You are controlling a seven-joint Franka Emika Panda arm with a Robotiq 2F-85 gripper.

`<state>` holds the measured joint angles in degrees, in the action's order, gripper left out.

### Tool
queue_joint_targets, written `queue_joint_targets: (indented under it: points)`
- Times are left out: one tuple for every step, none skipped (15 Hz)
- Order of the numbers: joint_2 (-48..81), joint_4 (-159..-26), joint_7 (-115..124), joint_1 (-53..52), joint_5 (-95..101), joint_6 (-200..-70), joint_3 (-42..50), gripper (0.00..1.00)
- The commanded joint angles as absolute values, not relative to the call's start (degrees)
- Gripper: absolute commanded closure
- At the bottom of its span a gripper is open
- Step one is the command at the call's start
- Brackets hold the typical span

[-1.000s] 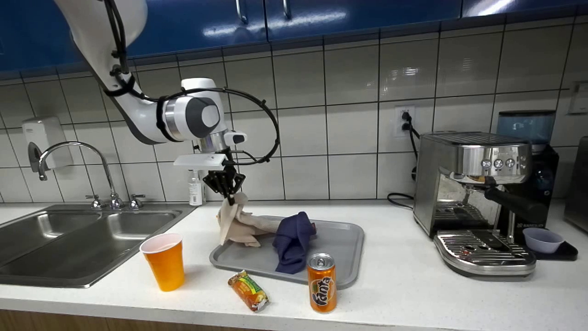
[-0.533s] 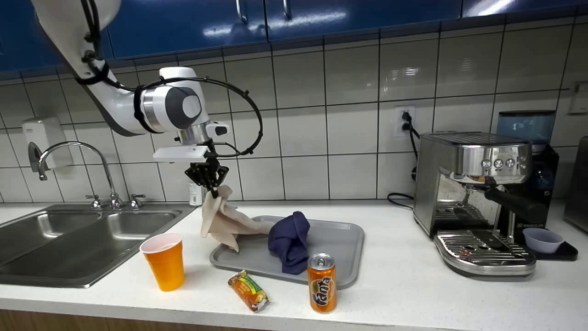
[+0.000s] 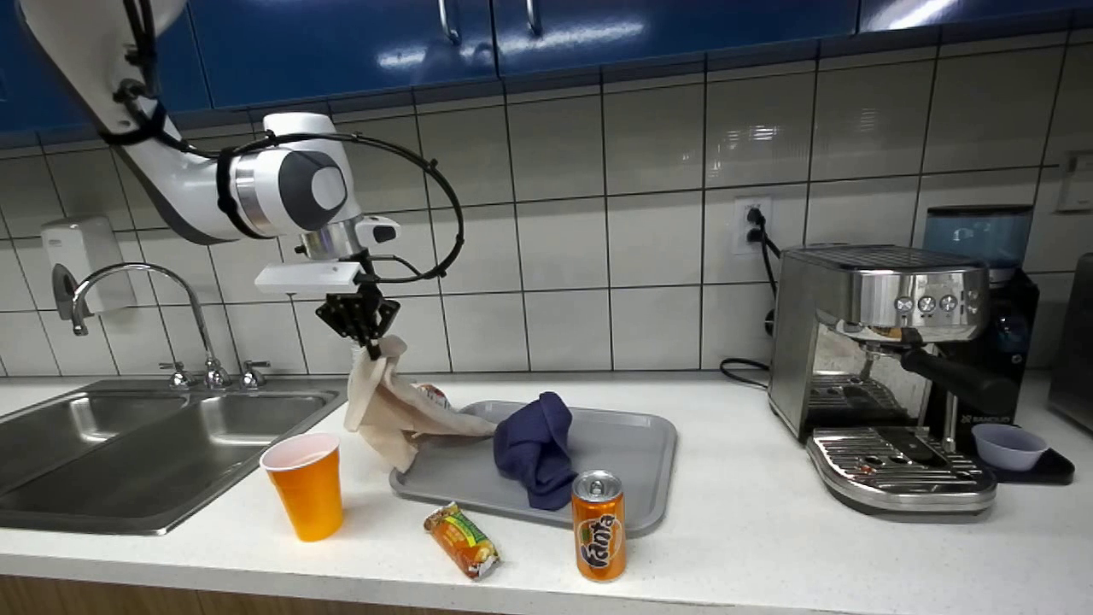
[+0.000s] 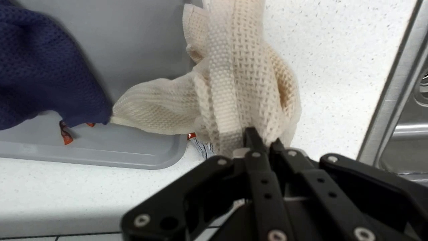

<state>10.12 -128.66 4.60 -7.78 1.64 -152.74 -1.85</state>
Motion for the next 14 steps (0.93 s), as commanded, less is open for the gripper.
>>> queue_joint_targets:
  points:
    - [8.16,-129.82,6.49,-8.28,3.01,-153.02,-3.14,0.98]
    - [8.12,-129.81,6.40,-8.43,2.95,-153.04,-3.48,0.98]
    - [8.09,-129.73,6.39,-8.71,2.91,-152.99,-3.80,0.98]
    - [8.07,-129.68,6.33,-8.94,2.83,-152.97,-4.15,0.98]
    - [8.06,-129.65,6.35,-9.22,2.82,-152.99,-4.45,0.98]
    - [8.07,-129.61,6.36,-9.48,2.75,-152.98,-4.74,0.98]
    - [8.08,-129.58,6.37,-9.73,2.67,-152.96,-5.10,0.98]
    - [8.06,-129.56,6.32,-9.98,2.60,-152.95,-5.40,0.98]
    - [8.02,-129.55,6.31,-10.26,2.52,-152.96,-5.76,0.98]
    - [8.01,-129.51,6.29,-10.54,2.47,-153.02,-6.09,0.98]
    - [8.06,-129.44,6.32,-10.80,2.46,-153.05,-6.42,0.98]
    - [8.12,-129.34,6.39,-11.13,2.45,-153.02,-6.76,0.98]
    - [8.16,-129.26,6.41,-11.43,2.38,-153.10,-7.13,0.98]
    - [8.26,-129.12,6.41,-11.72,2.26,-153.02,-7.51,0.98]
